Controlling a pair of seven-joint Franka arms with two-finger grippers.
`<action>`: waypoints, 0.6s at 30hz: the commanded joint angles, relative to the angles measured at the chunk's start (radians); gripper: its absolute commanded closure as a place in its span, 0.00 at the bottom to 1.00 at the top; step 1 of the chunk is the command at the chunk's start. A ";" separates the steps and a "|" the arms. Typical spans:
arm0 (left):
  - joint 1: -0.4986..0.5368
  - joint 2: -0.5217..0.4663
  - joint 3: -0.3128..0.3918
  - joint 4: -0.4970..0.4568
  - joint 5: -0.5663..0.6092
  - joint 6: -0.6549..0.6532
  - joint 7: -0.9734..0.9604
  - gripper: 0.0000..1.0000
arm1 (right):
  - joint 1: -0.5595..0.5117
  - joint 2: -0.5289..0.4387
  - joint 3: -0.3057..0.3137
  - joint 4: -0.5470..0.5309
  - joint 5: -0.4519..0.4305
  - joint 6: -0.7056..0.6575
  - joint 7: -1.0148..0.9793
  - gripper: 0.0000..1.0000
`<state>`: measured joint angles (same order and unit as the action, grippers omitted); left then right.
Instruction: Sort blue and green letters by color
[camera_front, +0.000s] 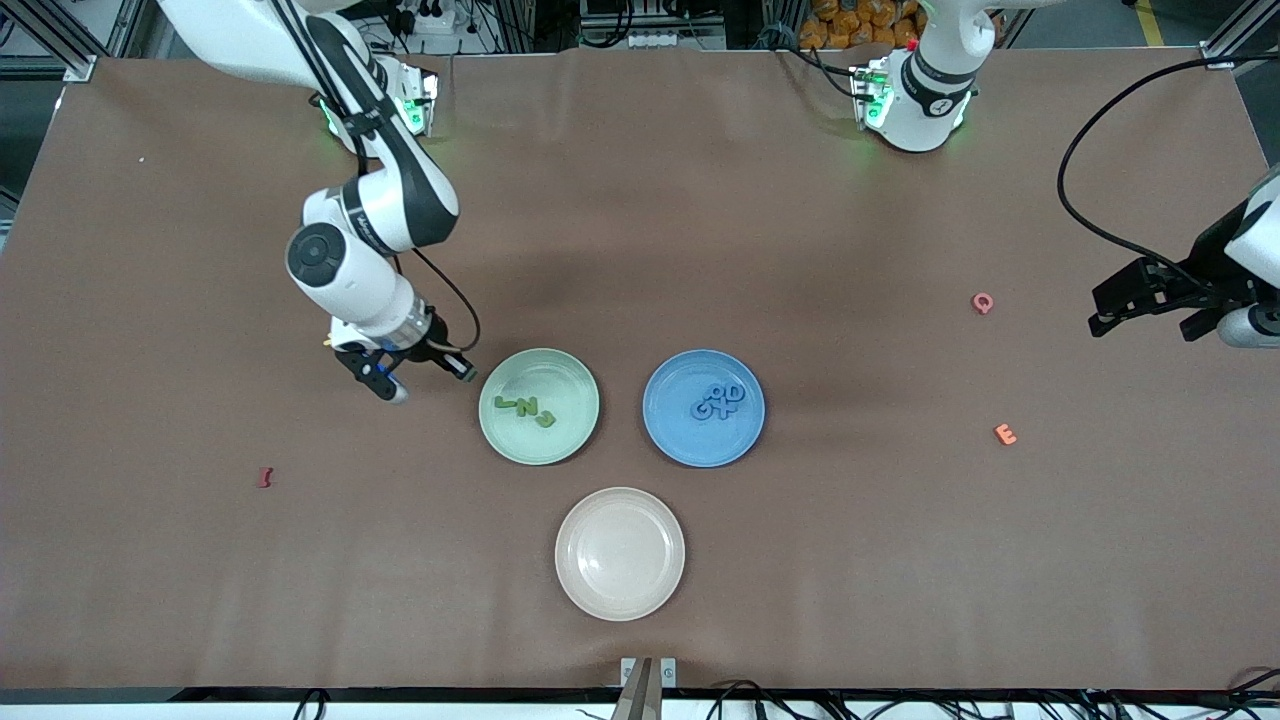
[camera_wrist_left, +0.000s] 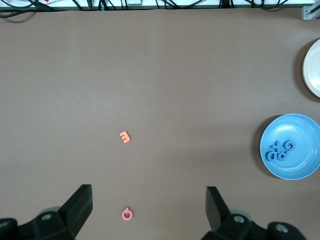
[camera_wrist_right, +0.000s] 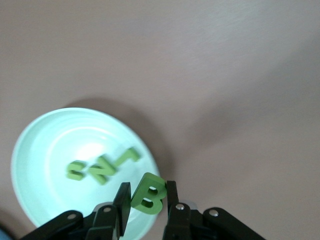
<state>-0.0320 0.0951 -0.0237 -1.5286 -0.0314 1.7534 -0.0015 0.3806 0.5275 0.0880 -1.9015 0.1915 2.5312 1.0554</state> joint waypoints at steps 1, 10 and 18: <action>0.000 -0.003 -0.002 -0.002 0.011 0.009 -0.011 0.00 | 0.007 0.011 -0.005 0.025 0.009 -0.012 0.020 0.61; 0.000 -0.003 -0.002 -0.001 0.010 0.009 -0.011 0.00 | 0.007 0.009 -0.007 0.027 0.003 -0.016 0.017 0.22; 0.009 -0.003 -0.002 -0.001 -0.007 0.009 0.000 0.00 | -0.009 -0.007 -0.008 0.029 -0.001 -0.025 -0.023 0.24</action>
<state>-0.0317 0.0951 -0.0237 -1.5286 -0.0318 1.7544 -0.0015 0.3805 0.5292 0.0842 -1.8915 0.1914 2.5303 1.0556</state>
